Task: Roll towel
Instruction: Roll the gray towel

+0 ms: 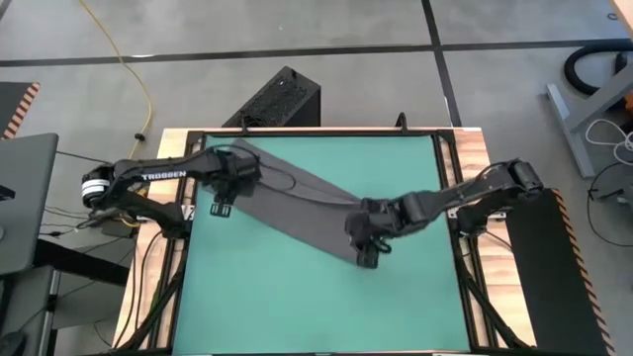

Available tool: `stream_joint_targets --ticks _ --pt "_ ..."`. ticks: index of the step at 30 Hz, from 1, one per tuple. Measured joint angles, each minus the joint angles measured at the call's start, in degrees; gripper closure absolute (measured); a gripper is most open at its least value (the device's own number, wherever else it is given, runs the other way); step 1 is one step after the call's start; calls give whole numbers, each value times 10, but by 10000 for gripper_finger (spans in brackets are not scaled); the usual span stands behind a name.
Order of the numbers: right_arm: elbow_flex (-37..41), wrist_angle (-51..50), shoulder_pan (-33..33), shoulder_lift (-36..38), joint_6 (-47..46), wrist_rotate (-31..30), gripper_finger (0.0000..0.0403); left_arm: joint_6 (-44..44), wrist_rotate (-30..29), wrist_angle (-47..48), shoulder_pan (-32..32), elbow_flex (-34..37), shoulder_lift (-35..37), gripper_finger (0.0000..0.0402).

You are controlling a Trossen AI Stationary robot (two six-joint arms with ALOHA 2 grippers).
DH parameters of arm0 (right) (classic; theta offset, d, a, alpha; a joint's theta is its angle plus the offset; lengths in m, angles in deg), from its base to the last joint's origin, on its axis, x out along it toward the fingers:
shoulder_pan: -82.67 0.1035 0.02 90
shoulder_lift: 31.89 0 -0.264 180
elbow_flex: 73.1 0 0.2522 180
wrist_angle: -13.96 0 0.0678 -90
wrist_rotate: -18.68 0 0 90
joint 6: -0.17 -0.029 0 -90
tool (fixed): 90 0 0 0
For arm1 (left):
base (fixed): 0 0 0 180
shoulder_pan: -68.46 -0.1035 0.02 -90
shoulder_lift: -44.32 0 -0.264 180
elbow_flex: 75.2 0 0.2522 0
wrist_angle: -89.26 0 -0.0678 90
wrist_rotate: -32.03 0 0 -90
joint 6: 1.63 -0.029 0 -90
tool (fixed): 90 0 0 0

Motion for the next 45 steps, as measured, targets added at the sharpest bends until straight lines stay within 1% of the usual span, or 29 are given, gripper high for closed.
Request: stream_joint_targets --ticks 2,4,9,13,18,22,25,27,29,31,37,38,42,45 --pt "17 39 19 0 13 -39 202 -6 -37 -12 13 21 0 252" --pt "38 88 32 0 17 -74 202 -14 -56 -36 17 44 0 247" --pt "106 177 36 -1 9 -114 202 -49 -58 -127 16 106 0 234" --pt "151 240 29 0 1 -127 202 -73 -57 -168 16 146 0 224" --pt "176 301 20 -1 15 -136 202 -73 -46 -189 16 179 0 223" --pt "177 323 19 -34 45 -165 202 -73 -42 -238 12 213 0 223" --pt "175 381 12 -72 62 -160 202 -74 -41 -256 6 225 -2 223" --pt "171 394 12 -101 73 -160 202 -69 -40 -255 2 225 -7 228" --pt "158 396 12 -131 76 -159 202 -65 -39 -254 1 224 -8 243" --pt "143 395 12 -155 76 -154 202 -64 -37 -250 1 222 -10 268" --pt "94 392 13 -220 77 -128 202 -63 -23 -246 0 223 -10 375" --pt "89 384 13 -228 76 -128 203 -62 -25 -250 -1 224 -10 388" --pt "75 358 13 -255 72 -127 215 -58 -30 -251 -1 223 -11 399" --pt "67 332 13 -261 52 -128 243 -61 -32 -250 -1 223 -11 401"
